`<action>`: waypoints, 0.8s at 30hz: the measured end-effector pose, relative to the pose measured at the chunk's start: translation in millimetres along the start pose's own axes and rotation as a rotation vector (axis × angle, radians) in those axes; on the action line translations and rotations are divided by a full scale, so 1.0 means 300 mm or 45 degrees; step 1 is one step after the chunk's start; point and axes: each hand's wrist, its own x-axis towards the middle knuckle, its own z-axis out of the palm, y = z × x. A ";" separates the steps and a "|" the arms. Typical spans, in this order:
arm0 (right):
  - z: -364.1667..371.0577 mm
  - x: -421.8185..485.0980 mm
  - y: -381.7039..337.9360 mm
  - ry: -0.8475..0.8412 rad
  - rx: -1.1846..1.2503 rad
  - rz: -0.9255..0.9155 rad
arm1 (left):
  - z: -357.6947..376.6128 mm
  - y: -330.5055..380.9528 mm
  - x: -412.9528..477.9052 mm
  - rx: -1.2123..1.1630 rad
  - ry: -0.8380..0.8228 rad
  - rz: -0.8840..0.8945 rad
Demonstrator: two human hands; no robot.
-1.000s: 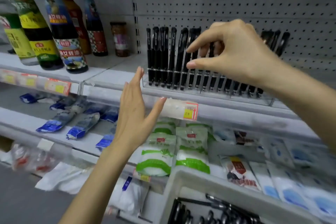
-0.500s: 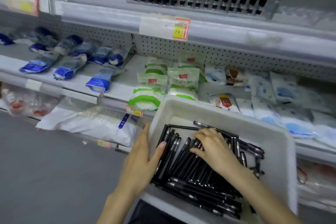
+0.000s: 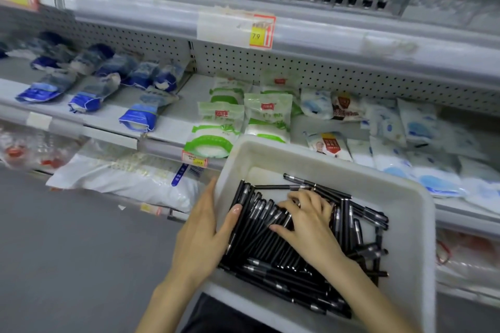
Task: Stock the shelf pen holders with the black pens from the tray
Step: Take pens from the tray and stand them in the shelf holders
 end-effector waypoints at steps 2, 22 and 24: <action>0.011 -0.005 -0.009 0.081 -0.002 0.021 | 0.000 -0.001 0.003 0.003 -0.001 -0.010; -0.050 0.018 -0.139 0.059 0.768 0.237 | -0.006 0.013 -0.003 0.003 -0.006 -0.080; -0.044 0.021 -0.135 0.047 0.949 0.318 | -0.004 0.012 0.000 -0.010 -0.002 -0.071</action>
